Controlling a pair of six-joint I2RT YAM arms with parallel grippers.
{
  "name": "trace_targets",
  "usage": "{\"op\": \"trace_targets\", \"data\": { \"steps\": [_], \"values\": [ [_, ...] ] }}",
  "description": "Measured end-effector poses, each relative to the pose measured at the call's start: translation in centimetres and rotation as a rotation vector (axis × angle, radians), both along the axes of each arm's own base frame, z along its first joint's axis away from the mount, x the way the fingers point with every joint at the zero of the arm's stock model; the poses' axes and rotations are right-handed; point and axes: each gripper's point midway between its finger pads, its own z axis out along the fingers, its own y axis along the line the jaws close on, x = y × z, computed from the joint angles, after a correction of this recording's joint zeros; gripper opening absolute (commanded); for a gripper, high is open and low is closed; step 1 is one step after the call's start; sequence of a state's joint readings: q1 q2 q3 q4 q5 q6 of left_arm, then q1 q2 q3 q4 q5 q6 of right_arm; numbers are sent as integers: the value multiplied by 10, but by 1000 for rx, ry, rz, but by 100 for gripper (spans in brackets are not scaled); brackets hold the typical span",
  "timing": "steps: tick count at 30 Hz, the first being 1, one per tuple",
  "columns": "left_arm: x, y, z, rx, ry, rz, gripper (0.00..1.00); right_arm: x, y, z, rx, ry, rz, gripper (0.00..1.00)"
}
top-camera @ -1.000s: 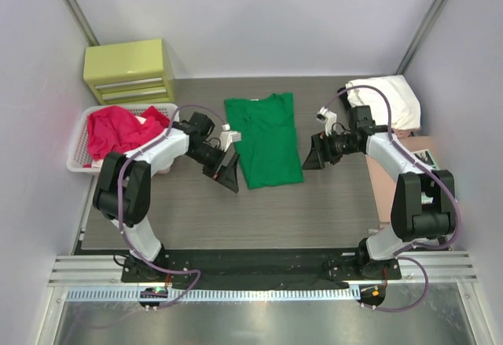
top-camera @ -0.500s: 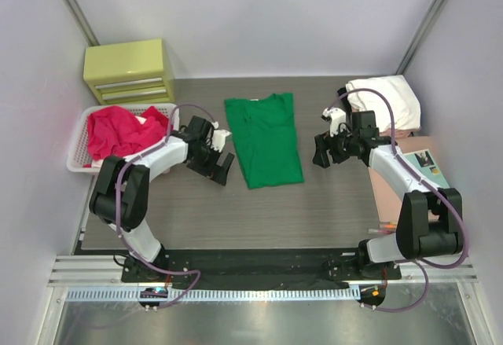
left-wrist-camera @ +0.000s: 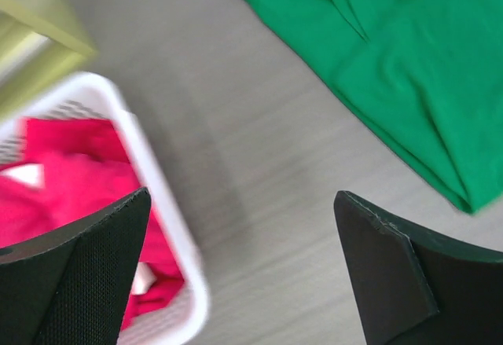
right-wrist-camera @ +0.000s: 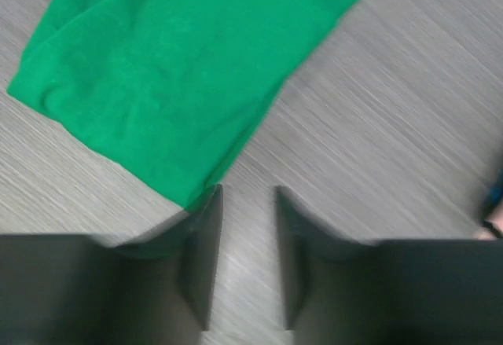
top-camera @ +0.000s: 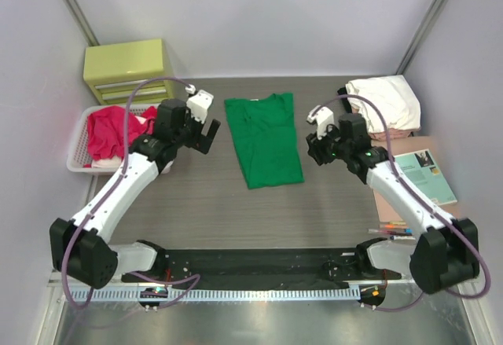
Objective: Fold and stack the t-shirts
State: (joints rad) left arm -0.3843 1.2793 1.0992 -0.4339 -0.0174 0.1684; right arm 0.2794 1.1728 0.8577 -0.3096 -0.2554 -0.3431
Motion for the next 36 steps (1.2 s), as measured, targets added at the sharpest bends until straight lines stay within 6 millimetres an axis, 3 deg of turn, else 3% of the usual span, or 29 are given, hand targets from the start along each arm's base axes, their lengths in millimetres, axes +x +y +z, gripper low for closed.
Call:
{"op": "trace_targets", "data": {
  "steps": [2, 4, 8, 12, 15, 16, 17, 19, 20, 23, 26, 36],
  "values": [
    [8, 11, 26, 13, -83, 43, 100, 6, 18, -16, -24, 51, 30, 1],
    [13, 23, 39, 22, -124, 85, 100, 13, 34, -34, -45, 118, 46, 1],
    [15, 59, 52, 37, -168, 186, 100, 38, 62, -56, -78, 183, 72, 1],
    [-2, 96, 61, 30, -217, 280, 100, 66, 83, -48, -80, 160, 86, 1],
    [-16, 116, 57, 29, -233, 328, 100, 94, 103, -34, -67, 123, 95, 3],
    [-20, 119, 53, 30, -229, 337, 100, 106, 112, -30, -59, 112, 101, 15],
    [-23, 122, 47, 30, -220, 341, 100, 117, 122, -30, -50, 107, 110, 45],
    [-26, 127, 37, 28, -197, 351, 100, 134, 139, -34, -29, 113, 118, 64],
    [-26, 130, 34, 29, -189, 358, 100, 139, 145, -41, -30, 123, 123, 78],
    [-27, 142, 30, 24, -180, 393, 100, 136, 154, -67, -50, 171, 128, 94],
    [-27, 148, 31, 18, -181, 410, 100, 129, 157, -78, -92, 193, 121, 100],
    [-26, 143, 30, -4, -175, 383, 100, 119, 172, -85, -131, 184, 128, 100]
  ]
}}
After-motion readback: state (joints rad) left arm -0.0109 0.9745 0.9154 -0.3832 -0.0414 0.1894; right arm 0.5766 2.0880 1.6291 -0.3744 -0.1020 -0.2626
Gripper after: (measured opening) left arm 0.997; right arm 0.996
